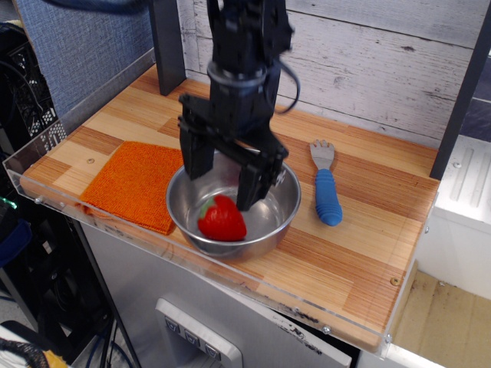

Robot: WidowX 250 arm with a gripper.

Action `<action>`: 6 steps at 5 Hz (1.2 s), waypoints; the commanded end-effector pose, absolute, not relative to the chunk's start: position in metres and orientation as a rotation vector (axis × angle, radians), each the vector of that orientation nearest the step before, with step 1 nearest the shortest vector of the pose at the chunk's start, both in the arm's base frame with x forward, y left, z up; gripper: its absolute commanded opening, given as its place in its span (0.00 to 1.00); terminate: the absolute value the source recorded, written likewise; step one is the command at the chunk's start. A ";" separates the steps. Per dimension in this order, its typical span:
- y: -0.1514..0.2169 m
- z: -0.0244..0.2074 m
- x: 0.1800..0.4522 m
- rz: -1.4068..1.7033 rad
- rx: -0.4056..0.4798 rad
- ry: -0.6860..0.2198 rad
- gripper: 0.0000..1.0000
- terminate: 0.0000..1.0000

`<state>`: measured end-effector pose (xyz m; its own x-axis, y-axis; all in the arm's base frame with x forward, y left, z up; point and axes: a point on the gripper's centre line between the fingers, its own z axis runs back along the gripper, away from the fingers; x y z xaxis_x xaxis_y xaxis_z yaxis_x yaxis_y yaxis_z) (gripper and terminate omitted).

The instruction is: Put the strawberry in the metal pot.

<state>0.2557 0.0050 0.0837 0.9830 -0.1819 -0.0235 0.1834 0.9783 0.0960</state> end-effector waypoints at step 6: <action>0.060 0.158 0.261 -0.004 0.044 -0.056 1.00 0.00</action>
